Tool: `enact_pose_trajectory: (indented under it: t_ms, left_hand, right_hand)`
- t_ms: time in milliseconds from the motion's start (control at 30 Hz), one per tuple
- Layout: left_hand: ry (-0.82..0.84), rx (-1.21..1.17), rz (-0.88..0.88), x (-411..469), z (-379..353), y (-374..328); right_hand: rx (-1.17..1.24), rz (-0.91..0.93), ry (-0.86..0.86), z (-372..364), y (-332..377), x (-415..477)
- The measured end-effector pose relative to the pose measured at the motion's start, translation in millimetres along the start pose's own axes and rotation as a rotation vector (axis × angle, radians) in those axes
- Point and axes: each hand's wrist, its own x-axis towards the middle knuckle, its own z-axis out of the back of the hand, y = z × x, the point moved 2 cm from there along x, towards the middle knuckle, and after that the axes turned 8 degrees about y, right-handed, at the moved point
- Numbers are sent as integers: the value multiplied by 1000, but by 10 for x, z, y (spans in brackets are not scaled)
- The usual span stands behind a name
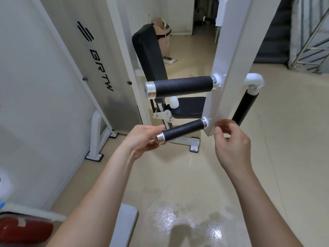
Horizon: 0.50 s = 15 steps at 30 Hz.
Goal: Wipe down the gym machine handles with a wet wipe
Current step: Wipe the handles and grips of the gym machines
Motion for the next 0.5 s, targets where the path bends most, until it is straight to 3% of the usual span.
enact_pose_trajectory:
  t_ms: [200, 300, 400, 500]
  left_hand:
    - [-302, 210, -223, -202, 48, -39]
    - [-327, 340, -233, -250, -17, 25]
    - [-197, 100, -133, -225, -128, 141]
    - [-195, -166, -85, -347, -141, 249]
  right_hand:
    - [-20, -49, -25, 127, -5, -21]
    - [-16, -55, -9, 122, 1, -56]
    - [-13, -53, 28, 79, 32, -81]
    - [4, -61, 70, 46, 48, -100]
